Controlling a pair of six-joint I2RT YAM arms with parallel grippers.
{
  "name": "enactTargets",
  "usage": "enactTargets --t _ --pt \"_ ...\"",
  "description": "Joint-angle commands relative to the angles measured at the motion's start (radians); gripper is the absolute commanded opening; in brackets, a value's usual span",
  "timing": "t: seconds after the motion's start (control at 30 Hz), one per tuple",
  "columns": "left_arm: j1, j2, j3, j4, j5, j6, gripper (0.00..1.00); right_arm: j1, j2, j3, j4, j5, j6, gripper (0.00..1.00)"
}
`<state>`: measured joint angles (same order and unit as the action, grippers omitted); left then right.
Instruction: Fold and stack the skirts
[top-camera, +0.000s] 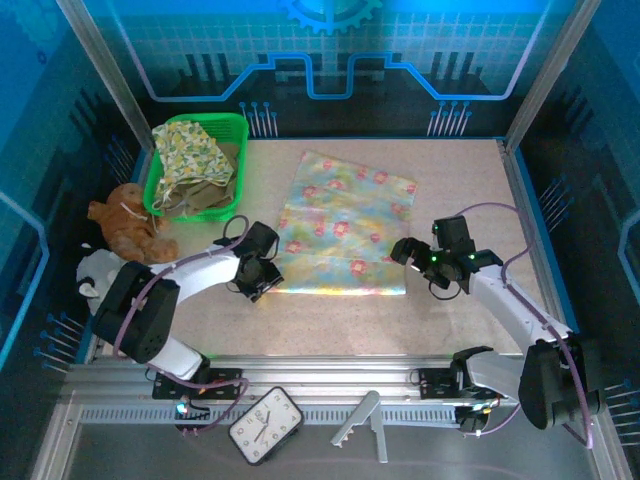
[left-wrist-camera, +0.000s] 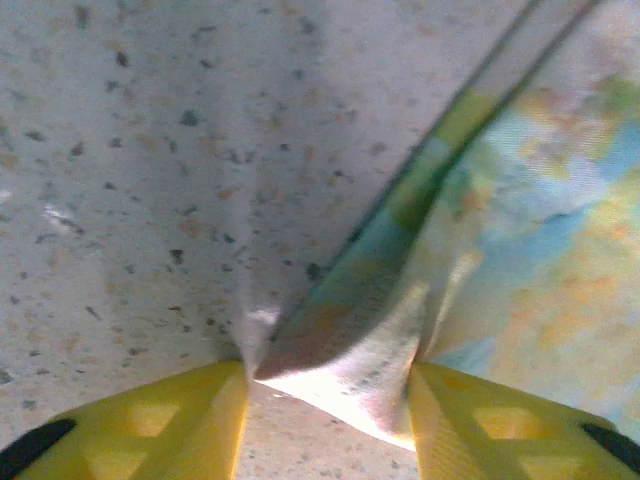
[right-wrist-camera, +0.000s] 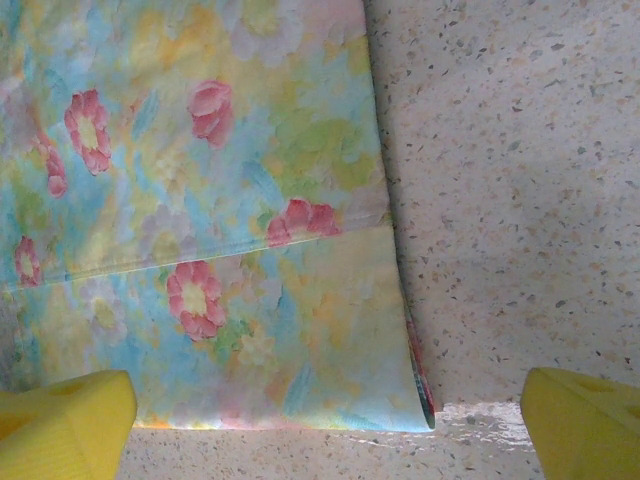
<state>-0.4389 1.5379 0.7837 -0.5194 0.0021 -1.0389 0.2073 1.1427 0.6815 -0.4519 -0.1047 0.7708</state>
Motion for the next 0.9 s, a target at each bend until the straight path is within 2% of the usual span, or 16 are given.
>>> enactTargets --t 0.0,0.17,0.3,0.4,0.53,0.73,0.87 --pt "-0.016 0.043 0.029 0.029 0.034 0.021 0.37 -0.008 -0.004 -0.005 0.004 -0.004 0.003 1.0" --pt "-0.026 0.045 0.067 0.027 0.022 0.041 0.21 -0.009 -0.005 -0.033 -0.019 -0.075 -0.054 0.98" --pt "-0.025 0.005 0.09 0.017 0.005 0.059 0.08 -0.01 0.022 -0.069 -0.035 -0.189 -0.108 0.96" --pt "-0.026 -0.043 0.104 -0.006 -0.014 0.062 0.0 -0.008 0.05 -0.085 -0.056 -0.216 -0.119 0.95" --pt "-0.025 -0.124 0.099 -0.05 -0.044 0.04 0.0 -0.01 0.048 -0.097 -0.085 -0.164 -0.05 0.93" --pt "-0.026 -0.21 0.07 -0.068 -0.052 0.007 0.0 -0.008 0.051 -0.141 0.046 -0.266 0.096 0.71" --pt "-0.026 -0.216 0.063 -0.074 -0.05 -0.006 0.0 0.002 0.088 -0.149 0.079 -0.257 0.119 0.61"
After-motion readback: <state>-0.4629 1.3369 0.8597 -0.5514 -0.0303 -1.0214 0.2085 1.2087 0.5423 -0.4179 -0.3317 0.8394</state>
